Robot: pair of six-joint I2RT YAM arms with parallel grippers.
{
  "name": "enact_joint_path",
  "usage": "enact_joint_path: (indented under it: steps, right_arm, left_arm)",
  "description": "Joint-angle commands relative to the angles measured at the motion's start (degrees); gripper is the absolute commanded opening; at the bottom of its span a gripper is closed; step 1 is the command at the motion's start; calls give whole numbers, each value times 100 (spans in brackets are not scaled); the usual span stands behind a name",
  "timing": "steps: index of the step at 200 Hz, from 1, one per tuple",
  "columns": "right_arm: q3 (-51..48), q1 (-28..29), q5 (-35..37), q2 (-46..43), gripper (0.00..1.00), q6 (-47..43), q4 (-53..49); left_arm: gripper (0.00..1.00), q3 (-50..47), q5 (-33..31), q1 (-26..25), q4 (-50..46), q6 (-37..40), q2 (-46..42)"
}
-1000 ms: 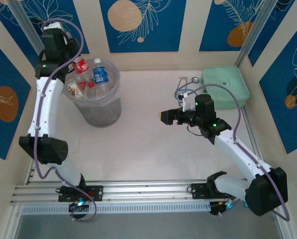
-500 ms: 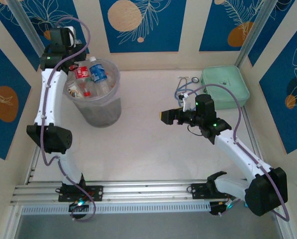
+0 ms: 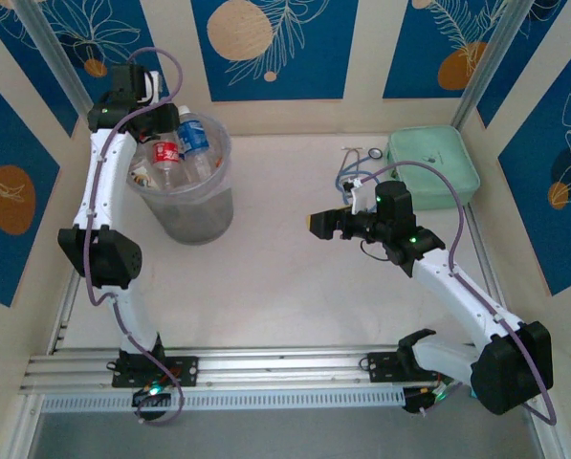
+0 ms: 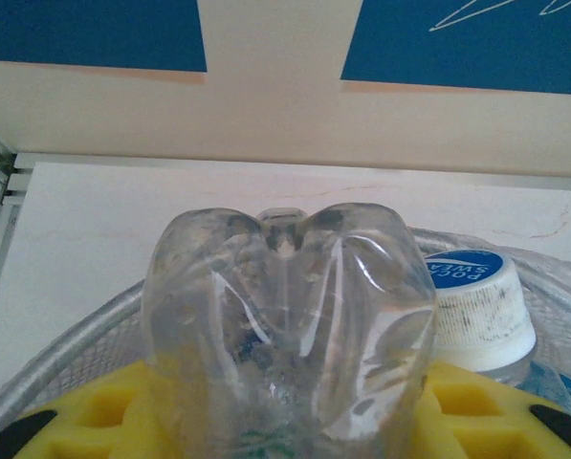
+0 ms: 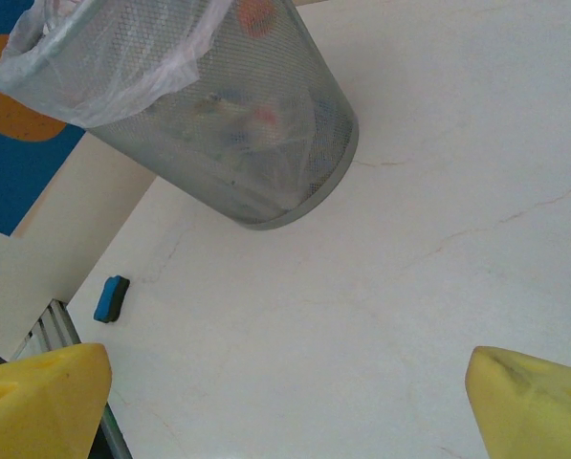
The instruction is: Put the plastic bottles in the bin
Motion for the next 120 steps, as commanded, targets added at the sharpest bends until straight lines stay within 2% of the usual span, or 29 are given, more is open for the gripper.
enact_joint_path:
  steps: [1, 35, 69, 120]
  right_arm:
    - [-68, -51, 30, -2, 96, -99, -152]
    - [56, -98, 302, 146, 95, -76, -424]
    - [123, -130, 323, 225, 95, -38, -493]
    - [136, -130, 301, 294, 95, -23, -526]
  left_arm:
    - [28, -190, 346, 15, -439, -148, 297]
    - [54, 121, 348, 17, -629, -324, 230]
    - [66, 553, 526, 20, -725, -394, 66]
    - [91, 1312, 492, 24, -877, -407, -296]
